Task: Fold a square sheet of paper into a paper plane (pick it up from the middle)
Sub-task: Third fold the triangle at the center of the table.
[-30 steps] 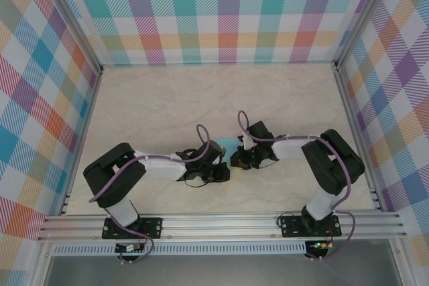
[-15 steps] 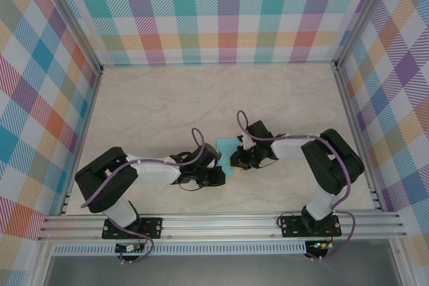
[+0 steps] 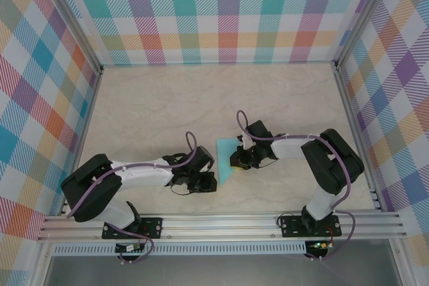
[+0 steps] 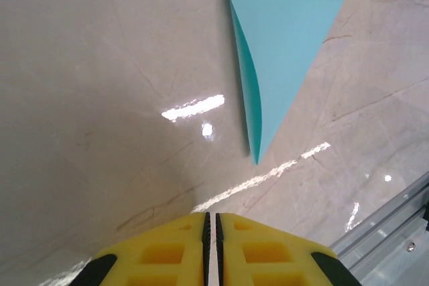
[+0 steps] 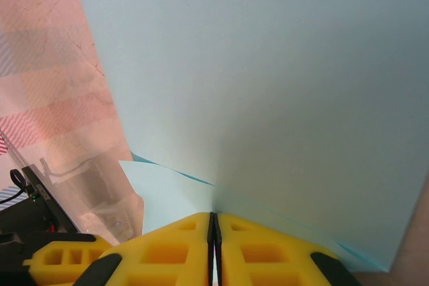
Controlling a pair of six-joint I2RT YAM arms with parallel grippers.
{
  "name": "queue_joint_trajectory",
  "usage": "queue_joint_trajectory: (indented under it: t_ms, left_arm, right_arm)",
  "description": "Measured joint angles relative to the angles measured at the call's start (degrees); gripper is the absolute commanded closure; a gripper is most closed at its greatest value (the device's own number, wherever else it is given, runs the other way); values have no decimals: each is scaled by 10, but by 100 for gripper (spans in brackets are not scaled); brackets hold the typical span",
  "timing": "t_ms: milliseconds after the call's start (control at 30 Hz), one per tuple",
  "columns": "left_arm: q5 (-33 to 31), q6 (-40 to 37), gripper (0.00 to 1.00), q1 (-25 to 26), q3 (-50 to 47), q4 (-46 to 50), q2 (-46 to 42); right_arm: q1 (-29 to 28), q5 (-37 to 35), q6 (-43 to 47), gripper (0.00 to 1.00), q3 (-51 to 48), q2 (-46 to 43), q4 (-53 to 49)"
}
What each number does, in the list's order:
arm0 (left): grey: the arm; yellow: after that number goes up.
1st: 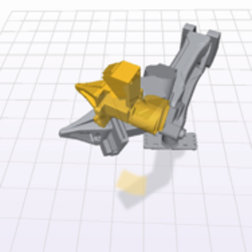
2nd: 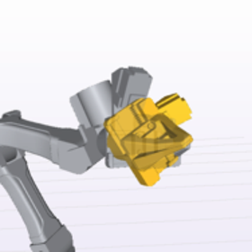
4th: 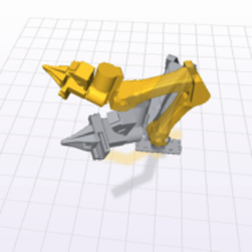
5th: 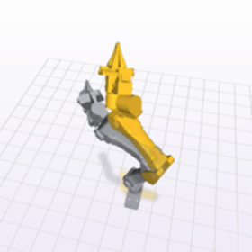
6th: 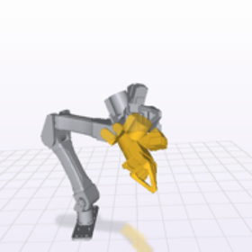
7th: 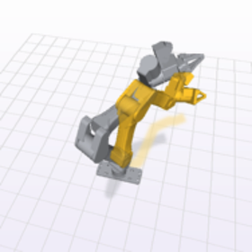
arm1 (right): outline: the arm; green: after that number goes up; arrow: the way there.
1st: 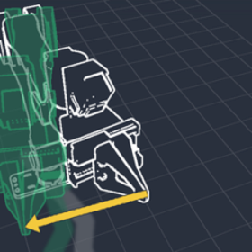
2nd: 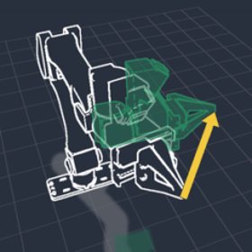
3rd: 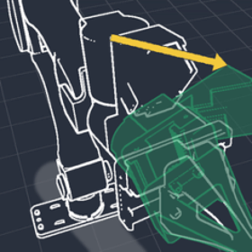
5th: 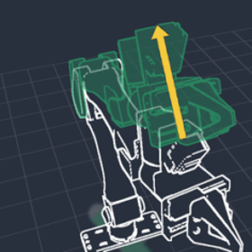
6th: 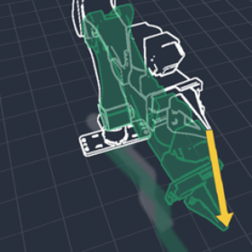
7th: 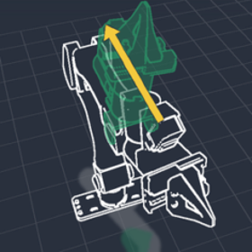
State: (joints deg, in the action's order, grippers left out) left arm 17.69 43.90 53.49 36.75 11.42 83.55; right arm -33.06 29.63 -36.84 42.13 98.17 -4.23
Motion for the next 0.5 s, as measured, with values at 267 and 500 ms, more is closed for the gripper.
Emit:
queue_joint_trajectory:
  t_ms: [267,500]
  left_arm:
    - [-23,0,85,0,59,-19,-8]
    - [-25,0,89,0,85,-49,82]
  right_arm:
    - [0,0,0,86,0,0,0]
    - [0,2,-3,85,1,-1,0]
